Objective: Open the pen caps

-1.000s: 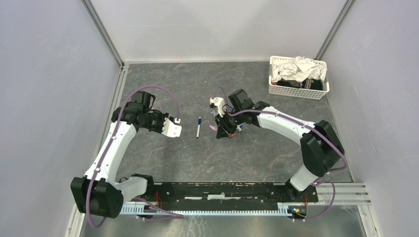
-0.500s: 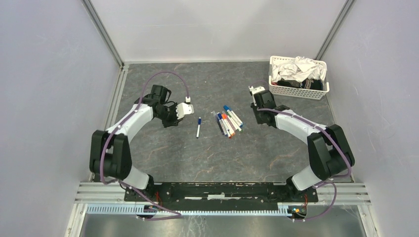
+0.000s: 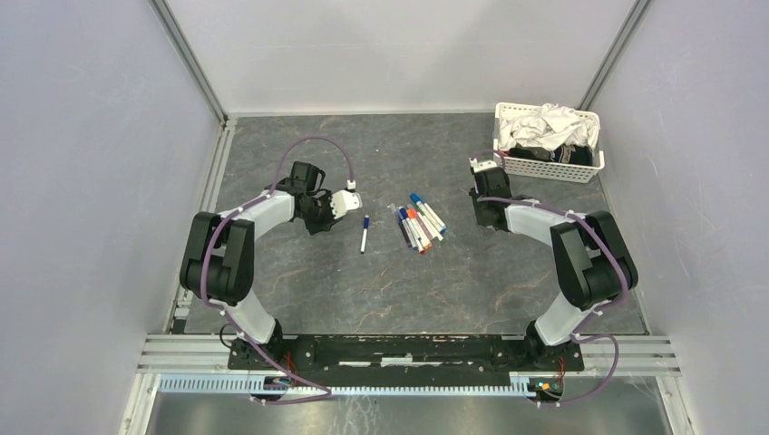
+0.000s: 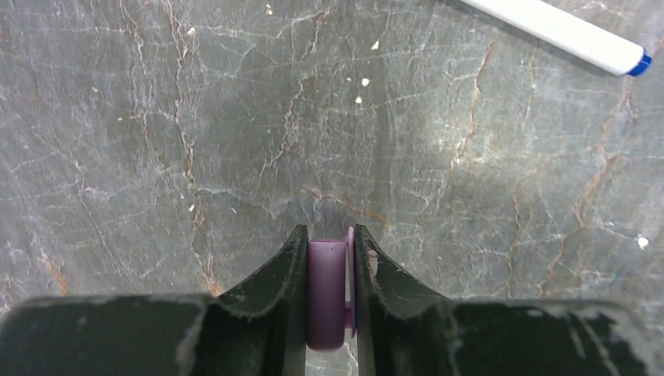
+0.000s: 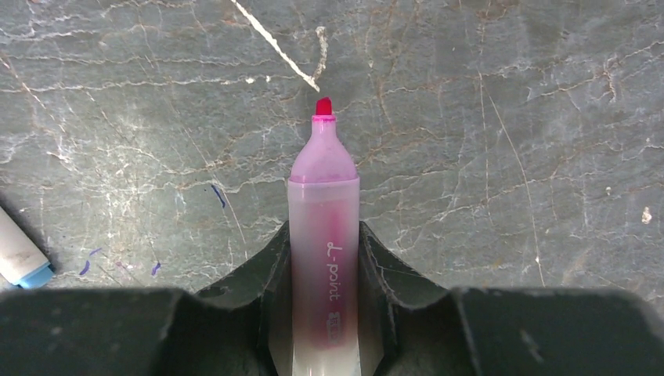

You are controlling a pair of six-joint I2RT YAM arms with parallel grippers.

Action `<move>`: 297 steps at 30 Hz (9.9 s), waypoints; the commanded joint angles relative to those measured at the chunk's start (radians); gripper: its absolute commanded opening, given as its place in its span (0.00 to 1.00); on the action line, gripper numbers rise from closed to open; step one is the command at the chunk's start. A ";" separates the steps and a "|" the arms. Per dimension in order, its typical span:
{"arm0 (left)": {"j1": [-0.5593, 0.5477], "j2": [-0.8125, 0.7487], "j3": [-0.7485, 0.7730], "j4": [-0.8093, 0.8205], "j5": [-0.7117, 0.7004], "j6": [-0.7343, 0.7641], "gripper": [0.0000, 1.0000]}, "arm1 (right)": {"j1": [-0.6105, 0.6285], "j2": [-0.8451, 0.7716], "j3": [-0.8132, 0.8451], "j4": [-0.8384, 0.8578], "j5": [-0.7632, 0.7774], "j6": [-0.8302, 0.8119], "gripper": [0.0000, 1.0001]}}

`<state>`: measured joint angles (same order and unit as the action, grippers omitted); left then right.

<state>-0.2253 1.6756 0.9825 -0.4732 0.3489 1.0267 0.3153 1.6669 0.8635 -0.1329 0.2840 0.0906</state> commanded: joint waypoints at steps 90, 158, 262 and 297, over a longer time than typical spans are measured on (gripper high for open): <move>-0.083 -0.226 0.461 -0.781 0.411 0.273 1.00 | 0.331 0.010 0.414 -0.160 -1.249 -0.096 0.00; 0.000 -0.180 0.046 -0.369 0.183 0.248 0.02 | -0.009 -0.132 0.046 -0.120 -0.511 0.111 0.00; -0.194 -0.266 0.295 -0.533 0.270 0.265 0.99 | 0.332 0.062 0.392 -0.292 -1.233 -0.061 0.00; -0.299 -0.307 0.224 -0.558 0.170 0.306 0.02 | 0.391 0.236 0.499 -0.095 -1.340 0.150 0.22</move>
<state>-0.5194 1.3937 1.1816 -1.0378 0.5045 1.3434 0.7055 1.8927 1.3209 -0.2707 -1.0382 0.2153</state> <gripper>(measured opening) 0.189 0.370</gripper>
